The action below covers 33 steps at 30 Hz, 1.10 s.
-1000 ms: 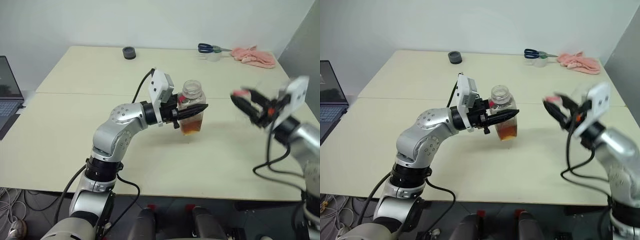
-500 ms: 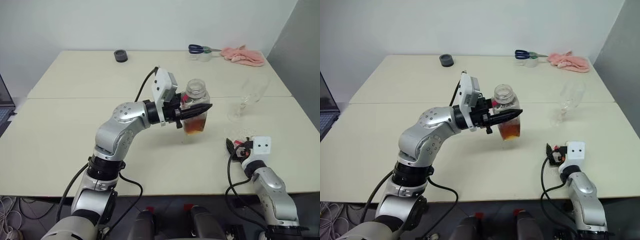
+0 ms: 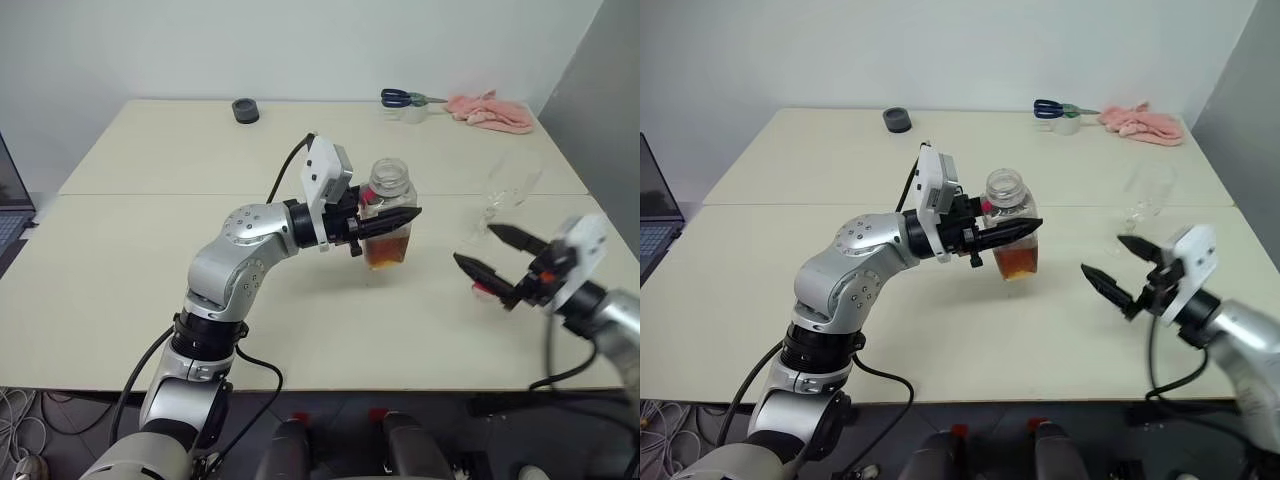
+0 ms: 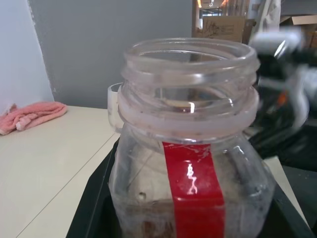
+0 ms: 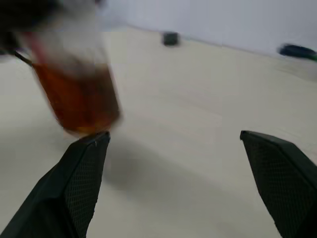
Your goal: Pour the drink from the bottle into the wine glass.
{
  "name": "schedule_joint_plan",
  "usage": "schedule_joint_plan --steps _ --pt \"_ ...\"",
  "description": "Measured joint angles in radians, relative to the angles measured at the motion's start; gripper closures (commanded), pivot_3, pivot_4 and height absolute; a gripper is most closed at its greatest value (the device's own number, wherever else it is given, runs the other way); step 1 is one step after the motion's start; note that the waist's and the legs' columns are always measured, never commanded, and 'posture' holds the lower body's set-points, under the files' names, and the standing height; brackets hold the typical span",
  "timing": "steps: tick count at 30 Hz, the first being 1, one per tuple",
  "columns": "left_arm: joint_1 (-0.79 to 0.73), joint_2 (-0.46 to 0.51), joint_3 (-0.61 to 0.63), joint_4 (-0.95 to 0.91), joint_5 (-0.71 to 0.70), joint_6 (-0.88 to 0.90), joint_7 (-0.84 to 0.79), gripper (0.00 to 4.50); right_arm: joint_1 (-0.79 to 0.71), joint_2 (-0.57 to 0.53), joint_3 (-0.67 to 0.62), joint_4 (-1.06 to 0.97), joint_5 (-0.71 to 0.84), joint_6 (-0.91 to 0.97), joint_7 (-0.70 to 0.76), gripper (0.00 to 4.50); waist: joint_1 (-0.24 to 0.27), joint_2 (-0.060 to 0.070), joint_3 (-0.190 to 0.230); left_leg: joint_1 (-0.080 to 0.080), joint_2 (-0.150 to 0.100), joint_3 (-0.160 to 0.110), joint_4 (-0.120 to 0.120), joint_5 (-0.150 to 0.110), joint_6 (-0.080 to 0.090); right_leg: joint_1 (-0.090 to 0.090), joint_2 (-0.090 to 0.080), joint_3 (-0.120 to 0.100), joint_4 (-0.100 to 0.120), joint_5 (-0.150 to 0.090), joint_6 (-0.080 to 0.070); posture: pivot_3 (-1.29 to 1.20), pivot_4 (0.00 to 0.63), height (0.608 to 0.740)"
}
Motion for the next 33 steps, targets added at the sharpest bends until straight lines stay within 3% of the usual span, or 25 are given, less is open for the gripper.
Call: schedule_joint_plan --steps 2,5,9,14,18,23,33 --pt "0.007 0.002 0.003 -0.001 0.0 0.0 0.001 2.66 -0.067 -0.057 -0.009 -0.01 0.115 0.063 0.02 0.02 0.0 -0.001 0.001 0.001 0.0 -0.001 0.0 0.0 0.0 0.002 0.0 -0.001 -0.001 0.0 0.0 0.0 0.15 0.74" --pt "0.012 0.001 0.006 -0.003 0.0 0.0 0.004 2.66 -0.182 -0.052 0.026 -0.004 0.184 0.098 -0.014 0.02 0.001 -0.002 0.001 0.002 0.0 -0.001 0.0 0.0 0.0 0.003 0.0 -0.001 -0.001 0.0 0.0 0.0 0.15 0.74" --pt "0.018 0.002 0.025 -0.002 -0.001 0.003 0.032 2.66 -0.284 0.025 0.117 -0.008 0.196 0.107 -0.095 0.02 0.001 -0.002 0.001 0.001 0.0 -0.002 0.0 0.0 0.0 0.002 -0.001 -0.001 -0.001 0.0 0.0 0.0 0.15 0.74" --pt "0.044 0.077 0.116 0.054 0.065 -0.032 0.139 2.66 -0.32 0.073 0.171 -0.013 0.192 0.104 -0.139 0.02 0.001 -0.002 0.001 0.002 0.0 -0.001 0.0 0.0 0.0 0.002 -0.001 -0.001 0.0 0.0 0.0 0.0 0.15 0.74" --pt "0.063 0.102 0.206 0.16 0.193 -0.103 0.312 2.66 -0.34 0.099 0.23 -0.017 0.122 0.075 -0.119 0.02 0.001 -0.002 0.001 0.002 0.0 -0.002 0.0 0.0 0.0 0.002 -0.001 -0.001 0.0 0.0 0.0 0.0 0.15 0.74" --pt "0.068 0.055 0.293 0.254 0.287 -0.2 0.544 2.66 -0.406 0.154 0.304 0.034 0.009 0.013 -0.071 0.02 0.006 -0.002 0.001 0.0 0.0 -0.003 0.001 0.0 0.0 0.001 -0.003 -0.002 -0.001 0.0 0.0 0.0 0.15 0.74" --pt "0.079 -0.029 0.391 0.446 0.242 -0.394 0.589 2.66 -0.451 0.213 0.348 0.113 -0.085 -0.026 0.0 0.02 0.006 -0.002 0.001 -0.002 -0.001 -0.003 0.001 0.0 -0.001 -0.001 -0.004 -0.003 0.0 0.0 0.0 0.0 0.15 0.74"
